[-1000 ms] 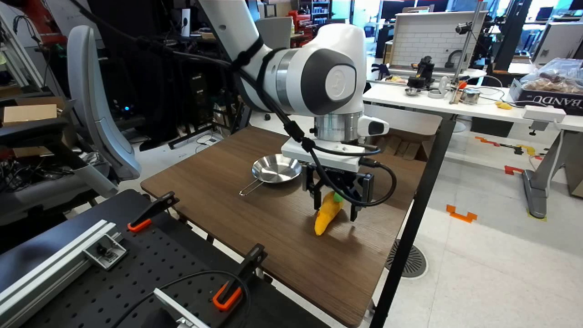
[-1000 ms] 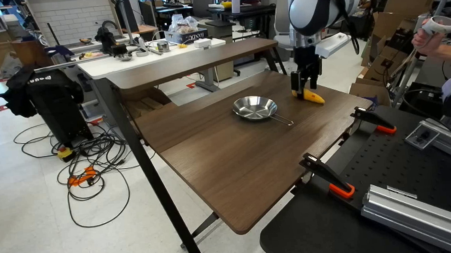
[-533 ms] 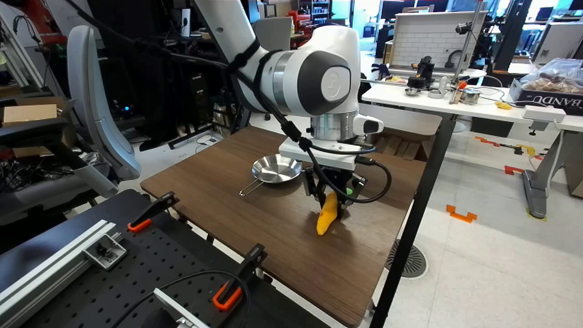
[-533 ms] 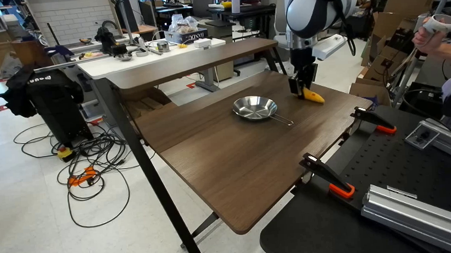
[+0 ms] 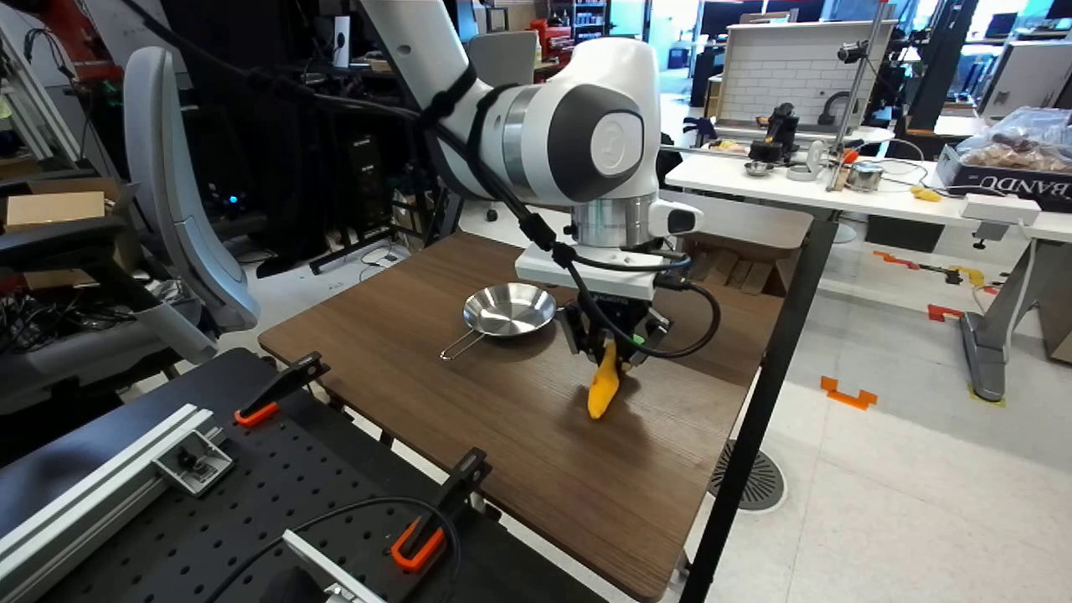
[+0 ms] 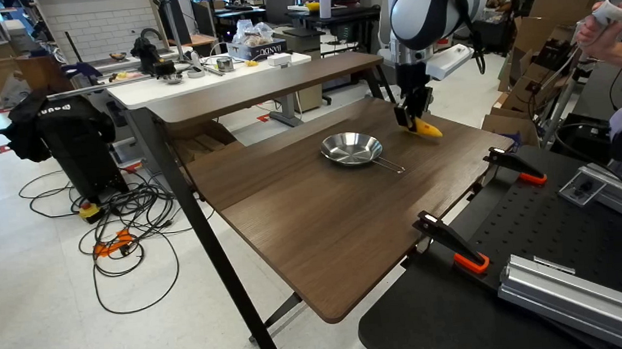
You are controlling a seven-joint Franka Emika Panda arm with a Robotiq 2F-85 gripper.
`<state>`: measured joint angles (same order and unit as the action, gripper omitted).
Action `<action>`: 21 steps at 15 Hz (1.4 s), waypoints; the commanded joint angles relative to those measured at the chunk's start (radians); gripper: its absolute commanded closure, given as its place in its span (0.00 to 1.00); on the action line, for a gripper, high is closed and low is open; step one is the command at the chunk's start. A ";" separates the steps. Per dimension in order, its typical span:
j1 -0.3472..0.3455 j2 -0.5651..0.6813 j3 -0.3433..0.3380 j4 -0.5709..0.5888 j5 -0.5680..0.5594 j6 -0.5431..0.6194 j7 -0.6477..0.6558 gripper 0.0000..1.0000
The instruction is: Put the squishy carrot toy into the silver bowl
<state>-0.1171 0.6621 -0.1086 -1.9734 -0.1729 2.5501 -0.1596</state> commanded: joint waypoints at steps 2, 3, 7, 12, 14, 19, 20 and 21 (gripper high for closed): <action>0.030 -0.027 0.007 0.003 -0.021 0.012 0.003 0.97; 0.037 -0.031 0.010 0.006 -0.021 0.010 0.002 0.97; 0.077 -0.055 0.024 0.011 -0.026 0.009 0.009 0.97; 0.128 -0.081 0.041 0.013 -0.032 0.005 0.017 0.97; 0.146 -0.088 0.048 0.013 -0.035 0.000 0.020 0.97; 0.190 -0.100 0.059 0.008 -0.056 -0.002 0.033 0.97; 0.197 -0.100 0.062 0.007 -0.060 -0.001 0.035 0.97; 0.206 -0.101 0.064 0.006 -0.067 -0.002 0.039 0.97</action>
<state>0.0686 0.5924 -0.0505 -1.9452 -0.2037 2.5501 -0.1452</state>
